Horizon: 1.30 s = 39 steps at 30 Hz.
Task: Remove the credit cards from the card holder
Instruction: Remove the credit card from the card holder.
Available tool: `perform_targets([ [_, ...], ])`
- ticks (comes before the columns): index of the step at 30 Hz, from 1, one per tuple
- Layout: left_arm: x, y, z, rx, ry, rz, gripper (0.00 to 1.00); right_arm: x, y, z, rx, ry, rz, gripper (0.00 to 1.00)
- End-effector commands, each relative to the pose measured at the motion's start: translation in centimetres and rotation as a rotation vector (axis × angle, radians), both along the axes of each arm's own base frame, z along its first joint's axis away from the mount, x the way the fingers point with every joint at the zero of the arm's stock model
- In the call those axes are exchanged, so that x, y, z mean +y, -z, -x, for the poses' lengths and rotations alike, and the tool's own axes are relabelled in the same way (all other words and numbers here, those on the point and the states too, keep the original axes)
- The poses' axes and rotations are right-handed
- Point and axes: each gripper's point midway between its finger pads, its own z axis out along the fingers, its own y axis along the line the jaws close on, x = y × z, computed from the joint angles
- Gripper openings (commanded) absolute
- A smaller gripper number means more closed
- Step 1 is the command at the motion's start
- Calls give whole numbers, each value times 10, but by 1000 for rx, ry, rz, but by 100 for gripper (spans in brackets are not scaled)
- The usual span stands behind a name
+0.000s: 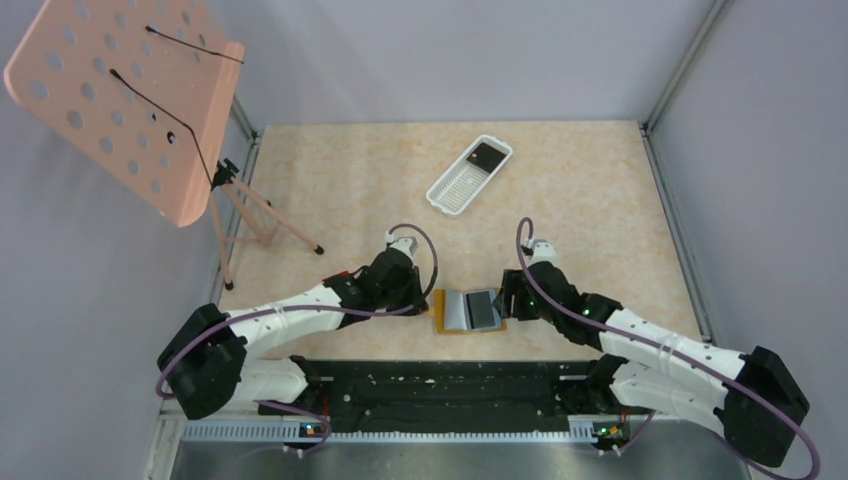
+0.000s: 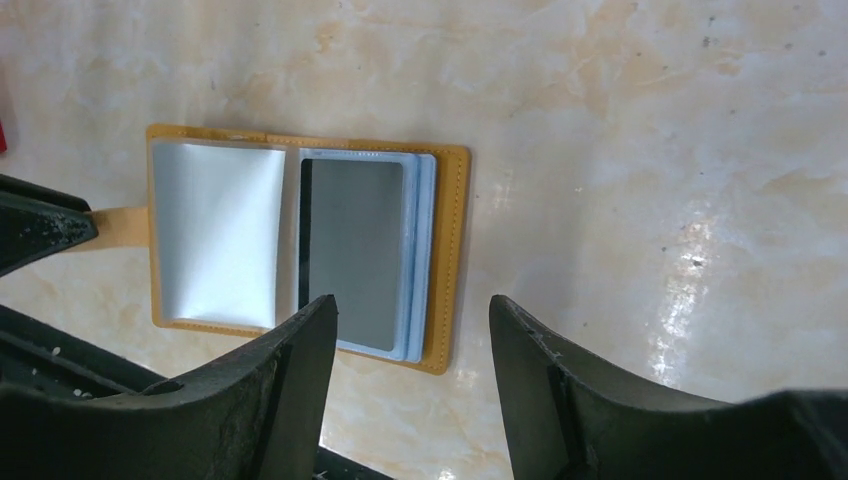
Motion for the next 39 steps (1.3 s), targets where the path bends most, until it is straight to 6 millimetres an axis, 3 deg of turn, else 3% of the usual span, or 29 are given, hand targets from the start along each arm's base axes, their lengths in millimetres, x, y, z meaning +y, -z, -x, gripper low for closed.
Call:
perform_targets([
  [1,4,-31,-27,-93,-62,-47,26,19,-13,-7,-6,-87,-87,55],
  [5,-13,-63,-30,-119,-31,41,41,26,-21,-13,-9,-111,-150,47],
  [8,-38,-80,-22,-100,48,134,41,29,-21,-13,7,-123,-178,44],
  [11,-60,-82,-15,-82,102,191,39,31,-20,-14,17,-119,-194,41],
  [17,-95,-57,-15,-22,137,229,34,34,-12,-17,25,-118,-201,37],
  [22,-109,-30,-21,-11,111,218,33,29,3,-20,37,-91,-169,35],
  [29,-98,3,-27,0,12,175,33,23,20,-18,69,-82,-134,32],
  [39,-95,23,-19,33,16,183,35,24,33,-15,63,-97,-141,28],
])
